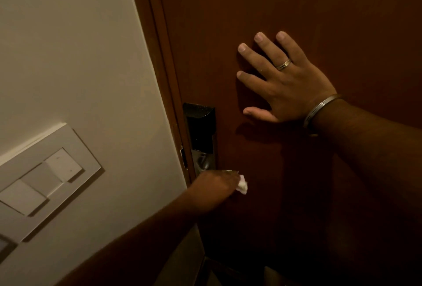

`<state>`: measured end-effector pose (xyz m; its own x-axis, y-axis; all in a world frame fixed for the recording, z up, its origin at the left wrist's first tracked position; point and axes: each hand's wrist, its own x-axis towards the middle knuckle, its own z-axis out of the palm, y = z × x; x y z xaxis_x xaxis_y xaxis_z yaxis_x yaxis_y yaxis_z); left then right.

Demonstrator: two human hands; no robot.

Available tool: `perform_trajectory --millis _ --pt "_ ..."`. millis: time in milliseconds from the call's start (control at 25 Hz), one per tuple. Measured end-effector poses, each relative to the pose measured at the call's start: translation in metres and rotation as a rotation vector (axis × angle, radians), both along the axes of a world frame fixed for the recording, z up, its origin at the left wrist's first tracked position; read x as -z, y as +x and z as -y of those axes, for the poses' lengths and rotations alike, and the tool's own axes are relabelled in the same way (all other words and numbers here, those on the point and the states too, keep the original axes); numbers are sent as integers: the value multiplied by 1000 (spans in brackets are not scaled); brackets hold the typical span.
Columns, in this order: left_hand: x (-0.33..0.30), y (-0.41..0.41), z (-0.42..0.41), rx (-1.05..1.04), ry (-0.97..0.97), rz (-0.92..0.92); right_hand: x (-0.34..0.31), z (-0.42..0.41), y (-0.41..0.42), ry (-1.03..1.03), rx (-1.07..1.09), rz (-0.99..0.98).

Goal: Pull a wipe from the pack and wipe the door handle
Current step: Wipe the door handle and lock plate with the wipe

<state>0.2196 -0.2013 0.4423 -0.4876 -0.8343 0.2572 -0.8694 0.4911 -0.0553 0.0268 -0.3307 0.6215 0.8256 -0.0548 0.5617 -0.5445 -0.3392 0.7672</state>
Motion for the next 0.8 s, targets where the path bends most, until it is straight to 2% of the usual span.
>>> perform_trajectory --millis 80,160,240,280,320,440,560,680,720,800 --pt "12 -29 -4 -157 73 -116 2 0 1 -2 -5 -1" --pt "16 -7 -6 -110 -10 -140 2 1 1 10 -5 -7" --pt "4 36 -9 -107 97 -257 3 1 0 12 1 -12" --pt "-2 58 -5 -122 122 -260 3 1 -1 6 12 -9" --pt "-9 79 1 -127 146 -235 2 1 -2 -1 17 -10" --pt "-19 105 16 -124 177 -7 2 0 0 13 11 -29" --pt "-11 69 9 -99 244 -84 2 -2 -1 40 36 -30" --pt "0 -10 7 -143 210 -157 -3 -9 -1 94 87 -63" --pt "3 -36 4 -100 182 -182 -7 -13 -2 123 100 -66" --pt "18 -78 -9 123 243 -175 -6 -20 -4 210 70 -13"
